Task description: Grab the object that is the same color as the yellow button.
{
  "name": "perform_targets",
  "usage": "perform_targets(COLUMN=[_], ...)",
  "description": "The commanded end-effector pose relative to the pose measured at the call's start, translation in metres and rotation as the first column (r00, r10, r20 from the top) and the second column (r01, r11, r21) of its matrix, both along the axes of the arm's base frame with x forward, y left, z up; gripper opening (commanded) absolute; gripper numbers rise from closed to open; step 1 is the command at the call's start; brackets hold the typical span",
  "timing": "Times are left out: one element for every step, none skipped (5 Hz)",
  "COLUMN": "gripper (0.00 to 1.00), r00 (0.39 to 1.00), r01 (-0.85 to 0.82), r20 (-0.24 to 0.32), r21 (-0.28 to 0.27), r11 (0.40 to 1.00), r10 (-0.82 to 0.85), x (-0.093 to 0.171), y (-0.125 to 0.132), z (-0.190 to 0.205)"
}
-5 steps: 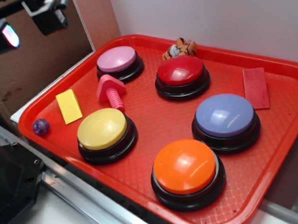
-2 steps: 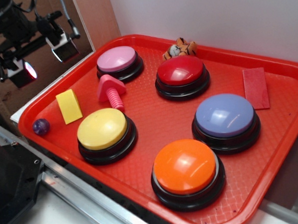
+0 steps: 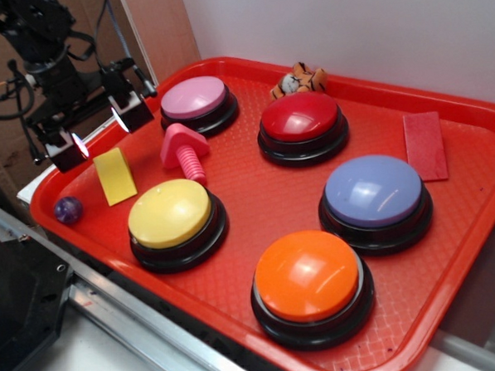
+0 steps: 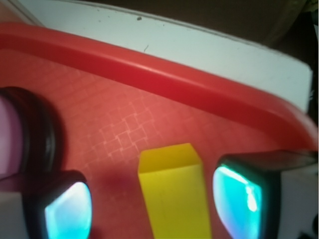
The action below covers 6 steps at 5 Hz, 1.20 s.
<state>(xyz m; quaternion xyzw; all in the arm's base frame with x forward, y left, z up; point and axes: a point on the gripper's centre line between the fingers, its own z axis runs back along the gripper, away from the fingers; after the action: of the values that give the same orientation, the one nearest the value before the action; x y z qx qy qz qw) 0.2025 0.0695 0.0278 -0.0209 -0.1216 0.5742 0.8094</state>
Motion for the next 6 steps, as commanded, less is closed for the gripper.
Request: perform_targets(gripper=[1.00, 0.48, 0.00, 0.00, 0.00, 0.00], r00=[1.000, 1.000, 1.000, 0.994, 0.939, 0.886], r01=[-0.006, -0.012, -0.004, 0.107, 0.319, 0.445], r20=[-0.020, -0.018, -0.019, -0.043, -0.114, -0.105], r21=[0.046, 0.055, 0.057, 0.059, -0.056, -0.089], r11=[0.999, 0.998, 0.998, 0.992, 0.946, 0.891], r10=[0.007, 0.013, 0.005, -0.105, -0.323, -0.453], x=[-0.002, -0.002, -0.002, 0.002, 0.011, 0.020], y=[0.006, 0.004, 0.004, 0.001, -0.012, -0.025], z=[-0.014, -0.016, -0.014, -0.007, 0.030, 0.062])
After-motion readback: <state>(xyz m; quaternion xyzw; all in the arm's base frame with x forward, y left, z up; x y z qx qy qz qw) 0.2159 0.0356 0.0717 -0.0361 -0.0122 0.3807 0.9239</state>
